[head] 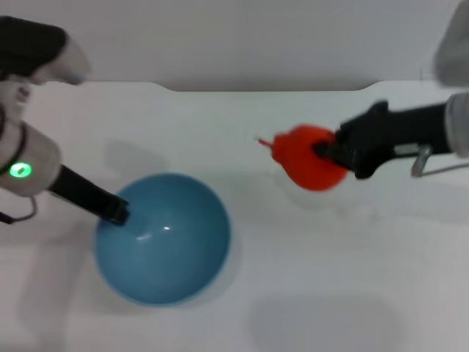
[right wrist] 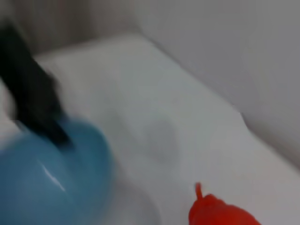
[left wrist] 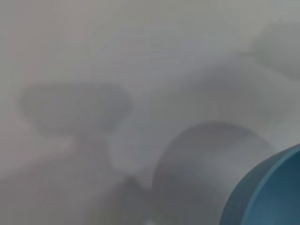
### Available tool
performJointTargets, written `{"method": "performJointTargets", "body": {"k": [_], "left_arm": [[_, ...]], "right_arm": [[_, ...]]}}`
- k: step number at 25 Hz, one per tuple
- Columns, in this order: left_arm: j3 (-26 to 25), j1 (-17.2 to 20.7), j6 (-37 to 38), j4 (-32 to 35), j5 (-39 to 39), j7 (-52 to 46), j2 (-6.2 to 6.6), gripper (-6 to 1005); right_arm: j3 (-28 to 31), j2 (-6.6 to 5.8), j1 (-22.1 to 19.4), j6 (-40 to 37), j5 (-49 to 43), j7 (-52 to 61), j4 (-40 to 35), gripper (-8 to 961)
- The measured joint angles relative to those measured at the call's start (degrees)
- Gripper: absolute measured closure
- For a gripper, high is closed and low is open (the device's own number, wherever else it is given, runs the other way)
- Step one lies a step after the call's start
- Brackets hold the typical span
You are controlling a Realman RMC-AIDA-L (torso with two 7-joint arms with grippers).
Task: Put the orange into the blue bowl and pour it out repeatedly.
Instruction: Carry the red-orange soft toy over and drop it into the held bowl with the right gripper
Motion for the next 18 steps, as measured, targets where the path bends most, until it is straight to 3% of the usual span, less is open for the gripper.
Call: {"method": "performJointTargets", "body": {"k": [4,7,13,18], "left_arm": [[4.1,-2.3,-1.8,-4.2,-3.3,-0.9,-0.11,1001],[8.0,-4.7,-4.4,-7.9,-5.8,-1.8,-0.14,1001],[10.7,-7.8,-7.0,-10.8,-6.8,-3.1,-0.29,1000],[10.3,-8.4,-7.3,-10.8,-7.7,-3.2,-0.19,1000]], "right_arm": [[2.3,-0.19,0.2,-7.7,9.3,-4.2,-6.2,917],[0.9,-0.18,0.4,-10.8,13.9,-6.8,-8.4,908],[-4.8,-0.11,1.5,-11.2,13.4,-6.9,-7.4,861],[-5.5,-0.03,1.1,-11.3,11.4,-6.7,-6.4,822]]}}
